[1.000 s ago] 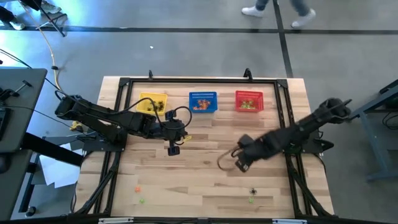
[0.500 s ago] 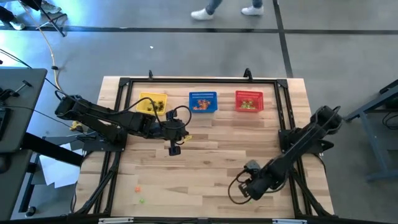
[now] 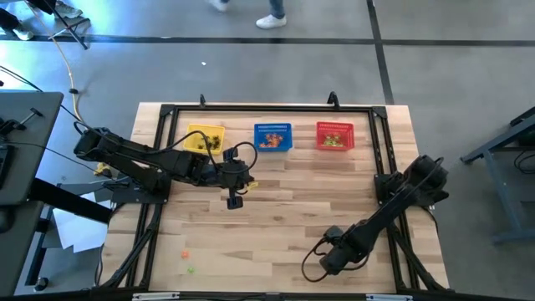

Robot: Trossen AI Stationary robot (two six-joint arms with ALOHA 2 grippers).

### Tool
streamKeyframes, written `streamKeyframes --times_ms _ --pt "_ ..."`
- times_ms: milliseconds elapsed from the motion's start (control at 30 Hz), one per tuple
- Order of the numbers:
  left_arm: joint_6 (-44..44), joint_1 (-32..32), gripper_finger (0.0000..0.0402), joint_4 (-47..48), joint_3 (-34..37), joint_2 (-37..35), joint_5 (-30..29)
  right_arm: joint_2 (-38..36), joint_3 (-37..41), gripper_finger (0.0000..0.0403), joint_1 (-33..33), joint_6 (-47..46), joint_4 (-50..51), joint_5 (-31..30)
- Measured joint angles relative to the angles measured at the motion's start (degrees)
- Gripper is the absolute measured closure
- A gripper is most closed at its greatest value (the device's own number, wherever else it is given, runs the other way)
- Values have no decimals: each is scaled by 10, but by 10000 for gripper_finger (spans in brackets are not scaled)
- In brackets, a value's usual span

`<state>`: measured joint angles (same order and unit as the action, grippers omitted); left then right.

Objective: Sort Halloween decoration
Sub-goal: Put the black spider toy into the yellow basket

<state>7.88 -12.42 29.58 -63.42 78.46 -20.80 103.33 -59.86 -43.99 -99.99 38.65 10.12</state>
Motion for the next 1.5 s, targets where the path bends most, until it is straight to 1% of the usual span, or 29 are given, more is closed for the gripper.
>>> streamKeyframes --times_ms 300,367,467,600,633,733,867,933,1067,1200,1300,1400,1500 --pt "0 0 401 1 0 0 0 26 -3 270 0 47 12 -7" --pt "0 0 401 1 0 0 0 28 -3 276 1 50 15 -3" --pt "0 0 402 1 0 0 0 29 -3 309 1 51 22 2" --pt "0 0 401 1 0 0 0 30 -2 385 1 52 29 9" --pt "1 0 401 1 0 0 0 30 -2 392 1 53 30 9" --pt "1 0 402 3 0 0 0 30 -2 389 5 64 34 15" --pt "-2 0 402 27 0 0 1 20 -1 398 28 113 47 21" --pt "-8 0 401 49 0 -1 2 9 0 397 48 154 65 3" --pt "-9 0 401 85 0 -2 1 -16 3 400 116 246 104 -111" --pt "4 0 402 117 0 -2 1 -32 3 401 203 358 92 -201" --pt "28 0 401 141 0 -3 1 -31 2 401 279 459 7 -232" --pt "53 0 401 161 0 -3 4 -31 2 402 337 566 -105 -228" --pt "60 0 401 170 0 -3 6 -34 0 402 375 634 -182 -215"
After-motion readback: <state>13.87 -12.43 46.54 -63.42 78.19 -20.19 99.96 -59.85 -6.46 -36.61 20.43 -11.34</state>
